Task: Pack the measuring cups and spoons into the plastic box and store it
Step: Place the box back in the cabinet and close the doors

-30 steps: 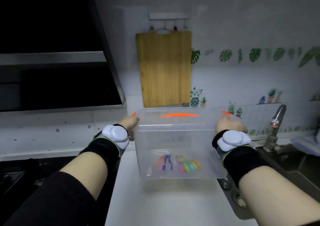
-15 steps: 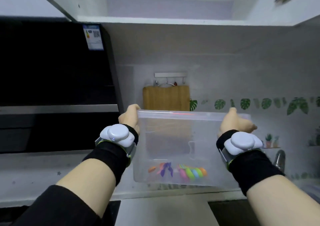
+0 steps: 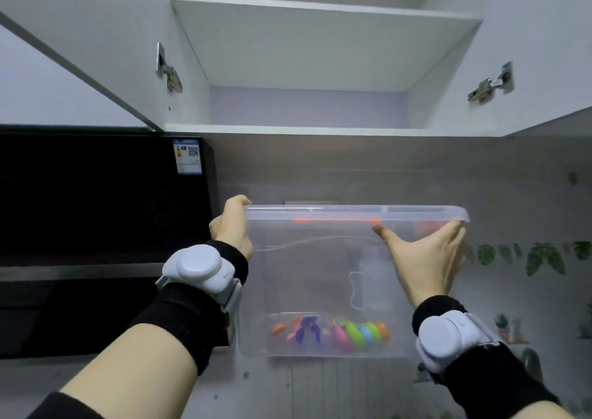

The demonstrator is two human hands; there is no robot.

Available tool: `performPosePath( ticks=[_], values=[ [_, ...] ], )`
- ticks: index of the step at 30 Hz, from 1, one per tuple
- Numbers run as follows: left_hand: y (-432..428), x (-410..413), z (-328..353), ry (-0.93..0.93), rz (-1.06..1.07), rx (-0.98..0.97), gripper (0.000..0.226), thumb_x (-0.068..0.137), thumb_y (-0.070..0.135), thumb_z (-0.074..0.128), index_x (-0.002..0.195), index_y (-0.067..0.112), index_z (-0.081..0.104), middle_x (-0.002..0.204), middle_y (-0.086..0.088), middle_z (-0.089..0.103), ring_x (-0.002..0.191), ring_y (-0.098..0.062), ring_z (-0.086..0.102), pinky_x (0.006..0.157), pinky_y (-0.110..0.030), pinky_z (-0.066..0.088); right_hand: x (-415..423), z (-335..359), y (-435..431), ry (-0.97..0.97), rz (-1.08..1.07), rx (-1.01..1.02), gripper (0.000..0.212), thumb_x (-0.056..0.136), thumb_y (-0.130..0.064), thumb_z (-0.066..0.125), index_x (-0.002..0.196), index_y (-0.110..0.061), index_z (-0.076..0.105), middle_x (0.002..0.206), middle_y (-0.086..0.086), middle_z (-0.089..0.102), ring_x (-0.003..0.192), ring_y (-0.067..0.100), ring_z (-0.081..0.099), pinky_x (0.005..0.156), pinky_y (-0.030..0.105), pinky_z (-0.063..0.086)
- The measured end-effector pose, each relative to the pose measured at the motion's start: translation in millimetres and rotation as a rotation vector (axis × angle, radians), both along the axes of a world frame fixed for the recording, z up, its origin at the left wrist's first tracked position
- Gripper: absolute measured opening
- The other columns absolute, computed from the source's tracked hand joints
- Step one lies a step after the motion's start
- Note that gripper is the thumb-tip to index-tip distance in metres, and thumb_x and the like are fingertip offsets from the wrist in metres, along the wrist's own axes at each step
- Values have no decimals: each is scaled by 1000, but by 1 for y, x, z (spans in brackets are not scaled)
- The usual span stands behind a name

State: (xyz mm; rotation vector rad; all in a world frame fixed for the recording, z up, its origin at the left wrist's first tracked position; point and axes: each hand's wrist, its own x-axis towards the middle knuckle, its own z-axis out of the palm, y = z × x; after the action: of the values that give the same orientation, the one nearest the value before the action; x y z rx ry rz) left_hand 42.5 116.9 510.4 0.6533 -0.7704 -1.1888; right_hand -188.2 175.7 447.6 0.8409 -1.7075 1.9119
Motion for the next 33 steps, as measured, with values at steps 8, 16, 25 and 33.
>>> performPosePath(
  ticks=[8,16,25,33],
  values=[
    [20,1,37,-31,-43,-71,22,77,15,60,96,8,56,79,-7,55,61,-22,51,59,-26,44,5,35,10,-86,-92,-176,115,45,-70,74,122,8,40,124,25,48,116,41,45,97,50,36],
    [43,8,78,-133,41,-223,22,77,37,63,87,19,55,105,-1,52,92,-21,49,76,-28,37,11,85,30,-75,-108,-289,109,48,-75,70,118,5,42,124,24,49,116,41,45,96,50,33],
    [77,15,112,-364,-25,-504,112,56,83,54,146,22,28,153,2,25,139,-21,27,110,-42,24,9,148,76,-32,-119,-355,110,50,-74,69,122,4,43,128,24,49,121,40,44,97,50,33],
    [89,14,117,-340,-3,-571,33,68,33,82,72,21,51,83,12,54,102,-14,49,90,-27,36,12,184,107,44,-152,-314,109,49,-77,67,118,5,46,125,24,52,116,41,48,95,49,36]
  ],
)
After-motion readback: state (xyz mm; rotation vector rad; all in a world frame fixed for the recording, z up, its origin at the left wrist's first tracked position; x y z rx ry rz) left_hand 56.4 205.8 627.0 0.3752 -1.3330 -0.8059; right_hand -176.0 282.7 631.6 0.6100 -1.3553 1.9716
